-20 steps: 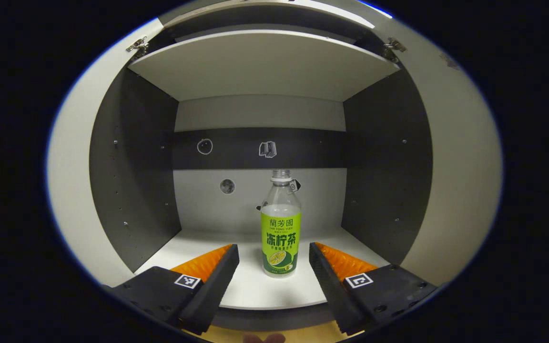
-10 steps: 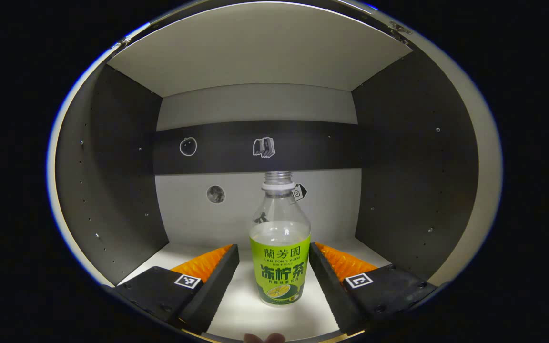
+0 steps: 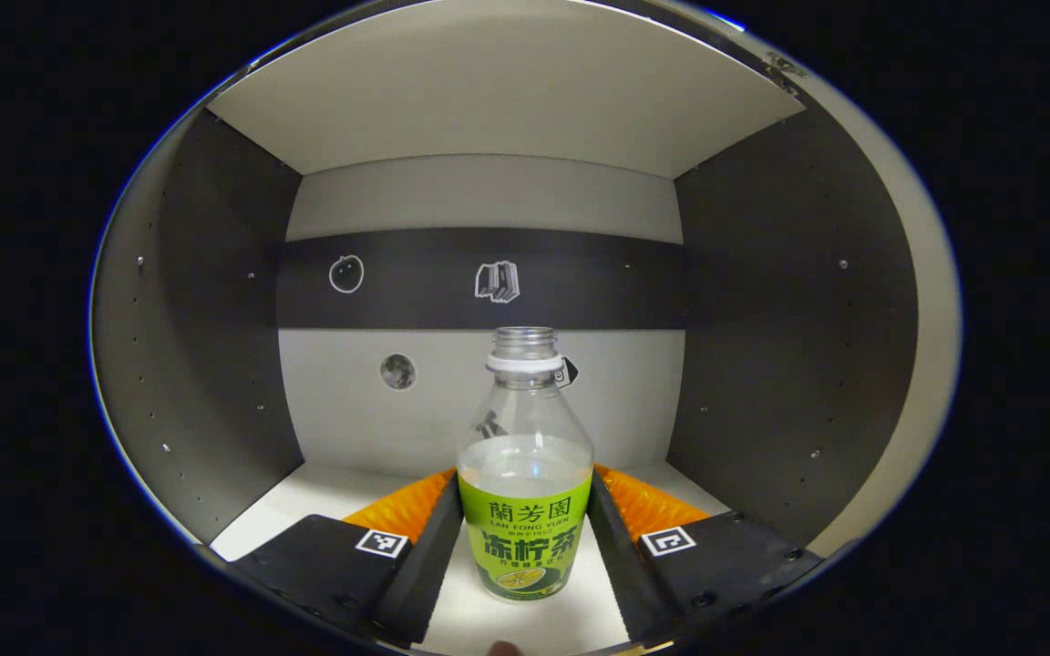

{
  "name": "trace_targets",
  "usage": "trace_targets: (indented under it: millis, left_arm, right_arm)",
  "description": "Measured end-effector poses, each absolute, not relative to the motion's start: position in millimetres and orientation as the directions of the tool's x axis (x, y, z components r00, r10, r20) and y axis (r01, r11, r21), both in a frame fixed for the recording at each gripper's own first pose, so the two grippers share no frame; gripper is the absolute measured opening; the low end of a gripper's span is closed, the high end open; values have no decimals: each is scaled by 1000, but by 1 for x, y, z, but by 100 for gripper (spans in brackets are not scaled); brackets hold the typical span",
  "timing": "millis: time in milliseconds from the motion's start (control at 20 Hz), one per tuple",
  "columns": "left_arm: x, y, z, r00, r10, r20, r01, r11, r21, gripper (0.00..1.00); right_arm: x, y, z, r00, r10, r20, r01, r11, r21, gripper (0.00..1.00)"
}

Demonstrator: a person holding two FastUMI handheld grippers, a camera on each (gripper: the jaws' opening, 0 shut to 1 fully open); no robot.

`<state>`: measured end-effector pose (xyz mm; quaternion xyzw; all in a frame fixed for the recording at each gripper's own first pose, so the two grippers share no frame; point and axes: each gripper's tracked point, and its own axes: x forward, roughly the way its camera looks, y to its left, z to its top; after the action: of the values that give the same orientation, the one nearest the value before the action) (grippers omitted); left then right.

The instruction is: Grasp the bottle in the cabinet with the left hand and place it on the coaster, then close the right door with the right hand and the left door with the left hand.

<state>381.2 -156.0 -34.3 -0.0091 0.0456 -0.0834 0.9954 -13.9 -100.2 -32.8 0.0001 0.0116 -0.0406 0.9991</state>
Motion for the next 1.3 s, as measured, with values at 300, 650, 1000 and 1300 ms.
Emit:
trace_targets:
  millis: [300, 650, 1000, 1300]
  left_arm:
    - [290, -135, -1, 977, -212, -13, 212, 976, -42, 77]
    - [190, -119, -8, 965, -262, -16, 262, 965, -5, 78]
    - [112, -106, -73, 975, -218, -40, 215, 975, -61, 78]
    - [65, -120, -142, 981, -187, -47, 184, 981, -65, 78]
  right_arm:
    - [-25, -69, -31, 998, -43, -34, 43, 999, 12, 98]
    - [-41, -39, -13, 1000, -2, 9, 2, 1000, 7, 98]
    - [-36, -40, -8, 1000, -9, 16, 8, 1000, 23, 97]
    - [-34, -41, -8, 999, -6, 38, 5, 1000, 9, 98]
